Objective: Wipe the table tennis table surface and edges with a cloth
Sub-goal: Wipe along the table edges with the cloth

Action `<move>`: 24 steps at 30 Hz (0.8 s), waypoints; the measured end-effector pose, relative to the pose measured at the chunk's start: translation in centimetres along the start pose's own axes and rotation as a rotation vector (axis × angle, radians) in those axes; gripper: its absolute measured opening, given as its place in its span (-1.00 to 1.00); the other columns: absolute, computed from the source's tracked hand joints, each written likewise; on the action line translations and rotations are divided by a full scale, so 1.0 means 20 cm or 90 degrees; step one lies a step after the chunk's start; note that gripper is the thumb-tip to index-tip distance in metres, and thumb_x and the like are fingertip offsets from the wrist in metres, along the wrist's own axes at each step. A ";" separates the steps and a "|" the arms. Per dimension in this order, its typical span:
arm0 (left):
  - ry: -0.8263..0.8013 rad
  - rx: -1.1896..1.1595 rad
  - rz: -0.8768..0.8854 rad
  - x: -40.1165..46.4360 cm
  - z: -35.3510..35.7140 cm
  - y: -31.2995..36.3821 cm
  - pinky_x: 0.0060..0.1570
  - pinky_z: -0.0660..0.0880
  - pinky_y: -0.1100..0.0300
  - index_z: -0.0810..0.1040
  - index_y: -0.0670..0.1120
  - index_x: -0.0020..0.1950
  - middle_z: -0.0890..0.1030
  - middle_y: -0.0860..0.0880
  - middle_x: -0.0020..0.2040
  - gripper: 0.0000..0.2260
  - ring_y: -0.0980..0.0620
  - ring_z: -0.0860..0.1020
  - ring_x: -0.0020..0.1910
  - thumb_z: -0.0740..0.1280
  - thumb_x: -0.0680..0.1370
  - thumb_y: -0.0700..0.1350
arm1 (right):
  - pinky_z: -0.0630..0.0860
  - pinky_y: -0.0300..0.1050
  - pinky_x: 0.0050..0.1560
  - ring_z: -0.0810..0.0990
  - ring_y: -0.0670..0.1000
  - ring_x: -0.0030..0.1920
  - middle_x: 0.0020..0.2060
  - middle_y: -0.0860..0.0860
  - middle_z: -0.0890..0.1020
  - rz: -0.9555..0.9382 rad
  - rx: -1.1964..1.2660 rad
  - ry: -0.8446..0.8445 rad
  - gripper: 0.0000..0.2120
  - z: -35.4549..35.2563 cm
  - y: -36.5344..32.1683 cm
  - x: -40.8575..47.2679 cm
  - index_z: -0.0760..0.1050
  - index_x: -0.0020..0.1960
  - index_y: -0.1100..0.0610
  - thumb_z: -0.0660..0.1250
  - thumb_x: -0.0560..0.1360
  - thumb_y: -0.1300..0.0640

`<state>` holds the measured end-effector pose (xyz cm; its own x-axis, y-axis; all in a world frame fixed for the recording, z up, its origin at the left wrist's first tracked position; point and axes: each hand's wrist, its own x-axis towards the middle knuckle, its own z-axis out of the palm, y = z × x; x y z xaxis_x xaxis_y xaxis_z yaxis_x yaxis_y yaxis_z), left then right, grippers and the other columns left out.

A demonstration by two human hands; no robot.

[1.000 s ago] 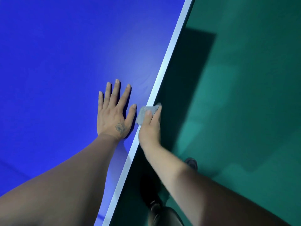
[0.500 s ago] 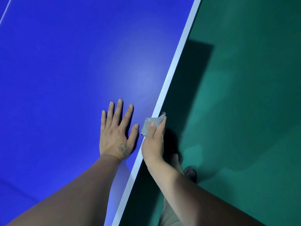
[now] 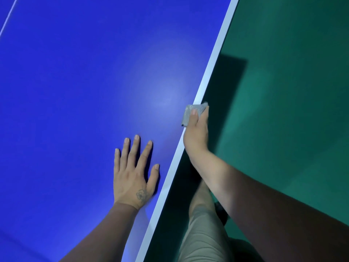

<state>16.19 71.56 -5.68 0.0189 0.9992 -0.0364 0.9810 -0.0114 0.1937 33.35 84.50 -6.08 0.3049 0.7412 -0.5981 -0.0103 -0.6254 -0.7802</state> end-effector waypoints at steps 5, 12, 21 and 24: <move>0.068 -0.088 -0.024 0.46 -0.05 0.14 0.66 0.14 -0.21 0.49 -0.14 0.52 0.40 -0.14 0.59 -0.53 -0.19 0.35 0.61 0.32 0.68 0.09 | -0.09 -0.45 0.53 0.05 -0.29 0.59 0.69 -0.15 0.07 -0.014 -0.075 -0.004 -0.43 0.00 0.14 -0.17 -0.07 0.73 0.00 0.02 0.78 -0.04; 0.045 -0.092 0.047 1.27 -0.07 0.40 0.71 -0.04 -0.12 0.31 -0.03 0.69 0.19 -0.06 0.73 -0.52 -0.09 0.05 0.74 0.08 0.79 0.10 | 0.17 -0.27 0.44 0.25 0.01 0.63 0.69 -0.01 0.18 0.050 -0.048 0.004 -0.43 -0.02 -0.06 0.15 -0.03 0.73 0.04 0.00 0.78 -0.07; -0.024 -0.085 0.073 1.60 -0.02 0.53 0.70 -0.07 -0.16 0.25 0.02 0.72 0.15 -0.07 0.75 -0.50 -0.12 0.00 0.74 0.02 0.78 0.10 | 0.28 -0.21 0.28 0.41 0.06 0.52 0.62 0.03 0.33 0.027 -0.018 0.040 -0.45 -0.05 -0.33 0.52 0.03 0.73 0.03 -0.01 0.79 -0.08; -0.029 -0.073 0.109 1.73 -0.01 0.57 0.70 -0.08 -0.17 0.24 0.01 0.72 0.15 -0.07 0.74 -0.48 -0.13 0.01 0.74 0.00 0.77 0.13 | 0.25 -0.27 0.35 0.36 -0.01 0.56 0.65 -0.03 0.29 0.020 -0.012 0.037 -0.45 -0.04 -0.27 0.45 0.02 0.73 0.00 0.00 0.78 -0.07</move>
<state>28.01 106.09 -4.61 0.1948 0.9801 -0.0370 0.9345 -0.1740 0.3106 37.00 94.44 -7.09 0.3592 0.7066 -0.6097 -0.0034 -0.6523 -0.7580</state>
